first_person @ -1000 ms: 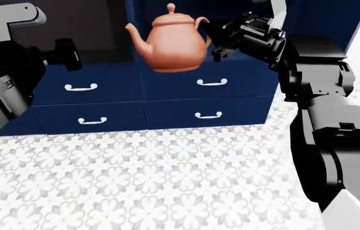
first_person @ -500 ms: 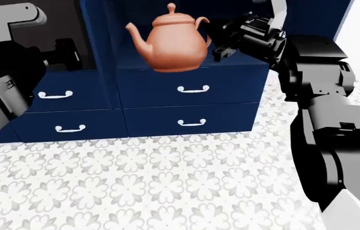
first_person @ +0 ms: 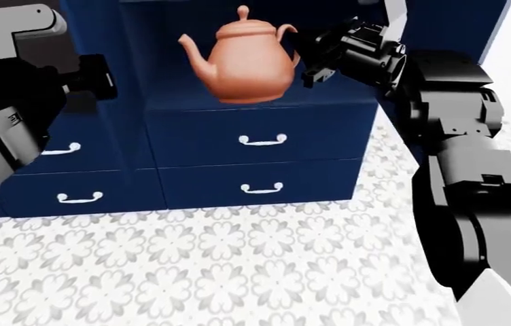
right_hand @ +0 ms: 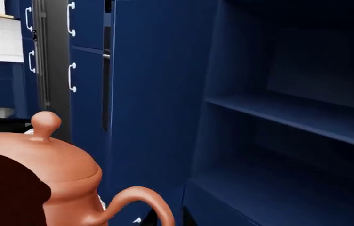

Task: Pick the teapot from the counter and place it in the cabinet.

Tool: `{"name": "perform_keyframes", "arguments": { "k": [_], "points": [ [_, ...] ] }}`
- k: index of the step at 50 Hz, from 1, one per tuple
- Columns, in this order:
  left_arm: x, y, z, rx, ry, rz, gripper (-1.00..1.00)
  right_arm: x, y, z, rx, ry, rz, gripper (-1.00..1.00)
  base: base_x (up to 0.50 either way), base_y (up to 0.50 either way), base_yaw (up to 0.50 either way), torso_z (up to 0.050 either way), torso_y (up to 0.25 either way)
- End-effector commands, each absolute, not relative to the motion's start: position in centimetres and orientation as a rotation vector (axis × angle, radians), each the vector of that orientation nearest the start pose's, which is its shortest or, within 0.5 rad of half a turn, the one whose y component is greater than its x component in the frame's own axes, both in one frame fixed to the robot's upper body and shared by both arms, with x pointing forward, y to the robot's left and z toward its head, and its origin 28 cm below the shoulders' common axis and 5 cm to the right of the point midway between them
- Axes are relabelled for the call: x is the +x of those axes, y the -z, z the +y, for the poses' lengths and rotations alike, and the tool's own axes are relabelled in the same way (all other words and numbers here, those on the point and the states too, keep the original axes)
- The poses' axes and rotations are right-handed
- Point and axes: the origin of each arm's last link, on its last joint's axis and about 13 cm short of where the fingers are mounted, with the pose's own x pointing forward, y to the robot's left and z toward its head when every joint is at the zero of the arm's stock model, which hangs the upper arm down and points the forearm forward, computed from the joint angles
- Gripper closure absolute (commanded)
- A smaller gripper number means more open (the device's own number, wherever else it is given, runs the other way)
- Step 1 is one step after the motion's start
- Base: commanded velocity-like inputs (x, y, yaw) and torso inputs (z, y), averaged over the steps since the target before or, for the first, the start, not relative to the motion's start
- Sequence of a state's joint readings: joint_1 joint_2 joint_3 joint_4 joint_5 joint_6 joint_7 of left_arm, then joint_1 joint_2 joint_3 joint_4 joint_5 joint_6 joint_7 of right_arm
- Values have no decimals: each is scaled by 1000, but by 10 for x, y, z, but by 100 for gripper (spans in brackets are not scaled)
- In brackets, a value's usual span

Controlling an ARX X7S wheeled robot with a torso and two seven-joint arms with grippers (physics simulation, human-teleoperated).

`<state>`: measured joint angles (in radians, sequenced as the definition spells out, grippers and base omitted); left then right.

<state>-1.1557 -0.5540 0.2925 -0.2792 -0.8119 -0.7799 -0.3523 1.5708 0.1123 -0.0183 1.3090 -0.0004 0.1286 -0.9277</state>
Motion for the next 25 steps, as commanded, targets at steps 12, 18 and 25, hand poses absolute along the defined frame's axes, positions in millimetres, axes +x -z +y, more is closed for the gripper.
{"name": "perform_keyframes", "arguments": {
  "k": [12,18,25],
  "points": [
    [356,-269,307,-71,-149,37,-100,439,-292,-146,-63,-814,-121,100,285,-285,0,0,1],
    [356,-269,307,-72,-149,38,-100,439,-292,-146,-62,-812,-122,100,164,-473,0,0,0],
    [355,-269,307,-72,-148,38,-100,439,-292,-146,-63,-812,-122,100,165,-466,0,0,1]
  ]
}}
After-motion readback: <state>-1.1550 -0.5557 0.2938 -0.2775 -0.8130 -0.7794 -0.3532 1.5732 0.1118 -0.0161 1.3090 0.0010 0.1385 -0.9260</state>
